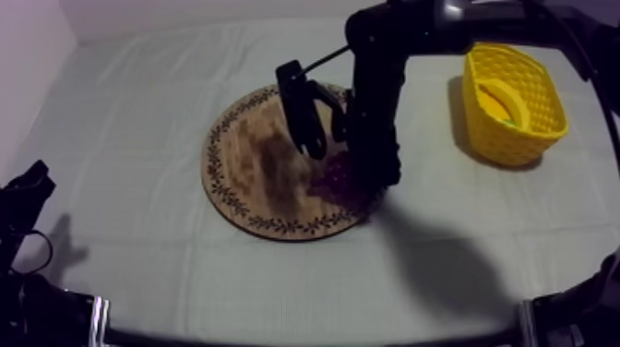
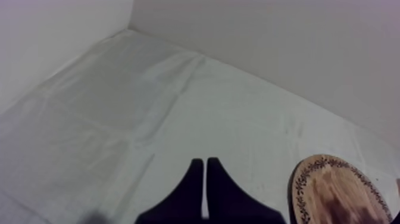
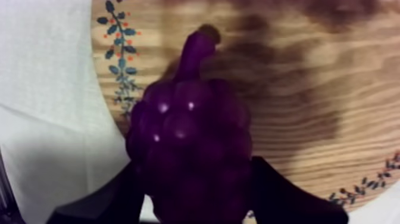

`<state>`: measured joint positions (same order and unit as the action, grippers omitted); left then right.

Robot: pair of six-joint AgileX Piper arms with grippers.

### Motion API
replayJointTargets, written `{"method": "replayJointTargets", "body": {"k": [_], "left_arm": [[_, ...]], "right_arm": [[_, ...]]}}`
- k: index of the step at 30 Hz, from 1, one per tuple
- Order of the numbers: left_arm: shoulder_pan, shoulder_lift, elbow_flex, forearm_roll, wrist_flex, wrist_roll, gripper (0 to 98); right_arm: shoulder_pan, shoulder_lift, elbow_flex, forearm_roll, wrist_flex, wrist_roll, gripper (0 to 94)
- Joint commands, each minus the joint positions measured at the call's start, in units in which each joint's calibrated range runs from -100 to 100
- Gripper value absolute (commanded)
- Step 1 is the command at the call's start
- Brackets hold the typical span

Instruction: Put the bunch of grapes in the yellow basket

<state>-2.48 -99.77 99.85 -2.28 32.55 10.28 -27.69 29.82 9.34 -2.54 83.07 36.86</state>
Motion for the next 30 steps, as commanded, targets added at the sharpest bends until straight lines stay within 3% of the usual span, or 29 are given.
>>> {"method": "replayJointTargets", "body": {"k": [1, 10, 19, 30], "left_arm": [[-0.01, 0.03, 0.04, 0.01, 0.03, 0.00, 0.0], [-0.01, 0.03, 0.04, 0.01, 0.03, 0.00, 0.0], [-0.01, 0.03, 0.04, 0.01, 0.03, 0.00, 0.0], [-0.01, 0.03, 0.04, 0.01, 0.03, 0.00, 0.0]], "right_arm": [[0.16, -1.61, -1.48, -0.04, 2.57, 0.16, 24.2], [4.81, -12.83, -9.92, -0.96, 12.36, -0.62, 23.8], [15.17, -19.27, -12.69, -1.89, 13.55, -6.25, 23.3], [27.37, -16.01, -20.36, -2.32, 12.39, -13.30, 25.7]]}}
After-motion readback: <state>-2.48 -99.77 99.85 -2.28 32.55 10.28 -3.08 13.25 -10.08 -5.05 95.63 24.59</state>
